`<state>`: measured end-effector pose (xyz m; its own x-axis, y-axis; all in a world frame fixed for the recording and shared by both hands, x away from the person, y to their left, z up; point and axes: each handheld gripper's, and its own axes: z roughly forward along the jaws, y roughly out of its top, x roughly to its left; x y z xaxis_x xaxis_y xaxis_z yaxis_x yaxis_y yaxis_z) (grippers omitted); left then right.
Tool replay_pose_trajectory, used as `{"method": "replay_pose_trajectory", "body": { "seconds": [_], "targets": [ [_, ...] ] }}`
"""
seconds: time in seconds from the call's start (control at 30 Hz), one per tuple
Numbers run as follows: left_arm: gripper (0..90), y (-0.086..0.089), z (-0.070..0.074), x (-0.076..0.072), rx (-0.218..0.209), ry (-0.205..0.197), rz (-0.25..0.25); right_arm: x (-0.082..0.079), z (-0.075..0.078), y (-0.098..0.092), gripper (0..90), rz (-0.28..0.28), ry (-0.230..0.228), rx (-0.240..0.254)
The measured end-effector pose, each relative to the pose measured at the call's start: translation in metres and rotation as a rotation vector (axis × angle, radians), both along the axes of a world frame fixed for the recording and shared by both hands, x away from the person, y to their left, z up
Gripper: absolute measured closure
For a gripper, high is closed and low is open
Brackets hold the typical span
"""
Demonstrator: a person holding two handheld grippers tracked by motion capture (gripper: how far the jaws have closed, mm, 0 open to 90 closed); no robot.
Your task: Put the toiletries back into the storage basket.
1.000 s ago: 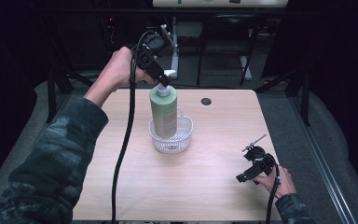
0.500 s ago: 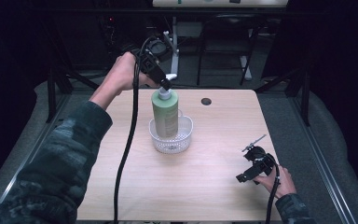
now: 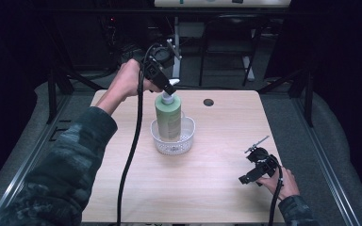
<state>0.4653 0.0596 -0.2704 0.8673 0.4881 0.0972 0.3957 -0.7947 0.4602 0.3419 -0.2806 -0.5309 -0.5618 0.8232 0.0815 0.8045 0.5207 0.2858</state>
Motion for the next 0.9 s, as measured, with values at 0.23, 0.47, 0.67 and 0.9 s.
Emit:
{"method": "replay_pose_trajectory", "body": {
  "seconds": [0.23, 0.47, 0.67, 0.9],
  "targets": [
    [63.2, -0.001, -0.008, 0.001, -0.003, 0.014, 0.000, 0.000, 0.000, 0.000, 0.0, 0.005, -0.001, -0.006],
    [63.2, -0.001, -0.018, 0.003, -0.005, 0.032, 0.003, 0.000, 0.000, 0.000, 0.0, 0.001, 0.000, -0.005],
    [63.2, -0.001, -0.024, 0.003, 0.001, 0.037, 0.004, 0.000, 0.000, 0.000, 0.0, 0.004, -0.002, -0.006],
    [63.2, -0.001, -0.032, 0.004, -0.005, 0.046, 0.003, 0.000, 0.000, 0.002, 0.0, -0.003, 0.003, 0.005]
  ]
}}
